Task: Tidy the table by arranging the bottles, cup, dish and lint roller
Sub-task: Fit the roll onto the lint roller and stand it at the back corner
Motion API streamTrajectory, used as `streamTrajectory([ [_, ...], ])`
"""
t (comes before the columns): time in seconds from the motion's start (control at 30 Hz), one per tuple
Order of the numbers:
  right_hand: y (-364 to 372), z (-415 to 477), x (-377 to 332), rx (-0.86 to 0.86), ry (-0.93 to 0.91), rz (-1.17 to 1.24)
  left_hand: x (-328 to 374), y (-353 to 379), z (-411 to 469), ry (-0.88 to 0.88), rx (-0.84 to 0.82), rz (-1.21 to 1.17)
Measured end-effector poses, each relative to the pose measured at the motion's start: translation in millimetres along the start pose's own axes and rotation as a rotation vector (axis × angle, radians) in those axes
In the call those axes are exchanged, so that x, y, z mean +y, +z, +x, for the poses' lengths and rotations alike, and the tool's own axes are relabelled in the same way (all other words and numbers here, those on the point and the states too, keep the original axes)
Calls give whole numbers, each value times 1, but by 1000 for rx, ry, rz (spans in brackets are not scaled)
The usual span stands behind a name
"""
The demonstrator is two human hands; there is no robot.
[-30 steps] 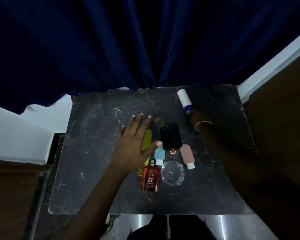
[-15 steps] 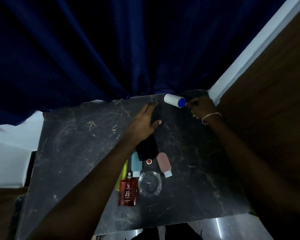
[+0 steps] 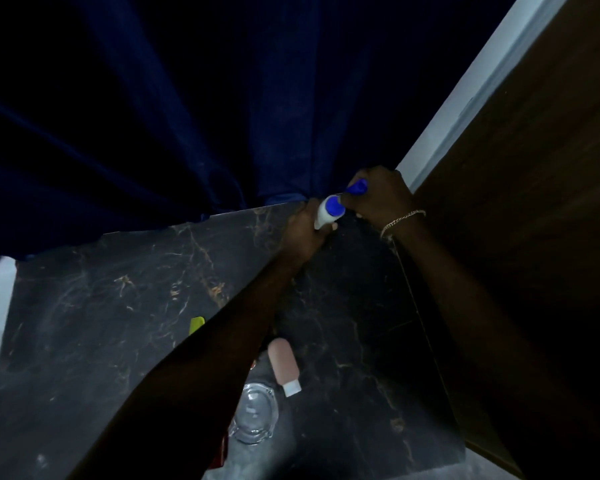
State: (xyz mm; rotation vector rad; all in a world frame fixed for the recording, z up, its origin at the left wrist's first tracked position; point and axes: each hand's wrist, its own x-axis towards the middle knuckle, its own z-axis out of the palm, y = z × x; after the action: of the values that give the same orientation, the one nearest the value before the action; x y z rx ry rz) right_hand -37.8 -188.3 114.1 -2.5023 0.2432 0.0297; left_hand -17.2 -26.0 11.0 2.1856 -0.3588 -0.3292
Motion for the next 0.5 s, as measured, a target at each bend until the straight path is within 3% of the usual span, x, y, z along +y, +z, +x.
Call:
streamTrajectory([
  [0.2,16,31,7,32,-84,43,-13,23,29,-54,-6,-19],
  [0.5,52,47,21,26,-147,-154,-36,39,47,-165,-28,36],
])
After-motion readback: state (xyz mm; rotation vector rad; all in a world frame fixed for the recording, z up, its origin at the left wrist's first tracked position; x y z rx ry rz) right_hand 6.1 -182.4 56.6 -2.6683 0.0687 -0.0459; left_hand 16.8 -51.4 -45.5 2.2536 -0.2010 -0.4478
